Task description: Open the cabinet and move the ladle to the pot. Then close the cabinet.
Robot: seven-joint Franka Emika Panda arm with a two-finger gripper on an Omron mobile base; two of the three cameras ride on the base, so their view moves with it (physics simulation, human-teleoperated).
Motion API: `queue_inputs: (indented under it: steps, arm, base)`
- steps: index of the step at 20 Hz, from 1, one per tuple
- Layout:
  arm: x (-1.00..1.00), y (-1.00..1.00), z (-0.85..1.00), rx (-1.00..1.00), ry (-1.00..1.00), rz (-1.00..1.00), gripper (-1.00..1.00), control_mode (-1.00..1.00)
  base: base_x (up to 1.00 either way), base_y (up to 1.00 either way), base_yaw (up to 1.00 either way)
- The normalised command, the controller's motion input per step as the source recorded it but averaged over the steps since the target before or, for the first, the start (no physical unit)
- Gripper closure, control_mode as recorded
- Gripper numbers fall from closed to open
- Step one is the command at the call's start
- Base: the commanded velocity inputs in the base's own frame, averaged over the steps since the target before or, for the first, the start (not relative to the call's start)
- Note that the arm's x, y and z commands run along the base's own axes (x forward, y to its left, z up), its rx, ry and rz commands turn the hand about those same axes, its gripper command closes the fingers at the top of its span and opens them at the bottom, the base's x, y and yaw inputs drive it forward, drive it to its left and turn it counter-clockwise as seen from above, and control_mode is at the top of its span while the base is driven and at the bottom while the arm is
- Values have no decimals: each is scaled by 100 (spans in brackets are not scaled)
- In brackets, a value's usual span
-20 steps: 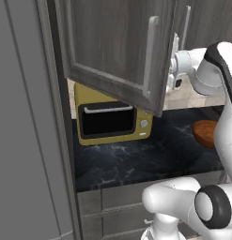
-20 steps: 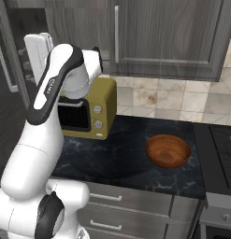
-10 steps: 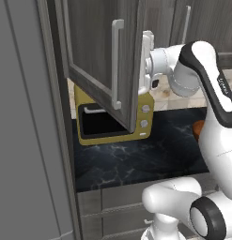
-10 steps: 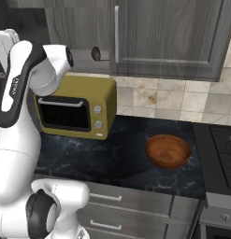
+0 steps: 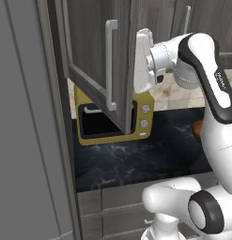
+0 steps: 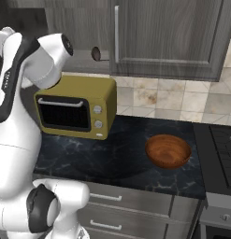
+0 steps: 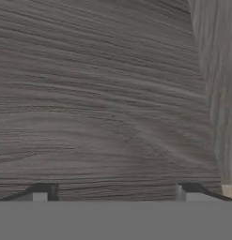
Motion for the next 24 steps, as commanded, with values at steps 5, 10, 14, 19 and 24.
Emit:
queue_inputs:
  steps: [5,10,14,19,24]
  arm:
    - [48,-60,0,-28,-8,-5,-100,-100]
    - [47,-53,0,-31,-13,-10,-100,-100]
    - [46,-49,0,-29,-22,-12,-100,-100]
    - [29,-46,0,-28,-31,-4,-100,-100]
    - [10,-14,0,-22,-37,0,-100,-100]
  base:
    - [0,0,0]
    - [0,0,0]
    - [0,0,0]
    - [0,0,0]
    - [0,0,0]
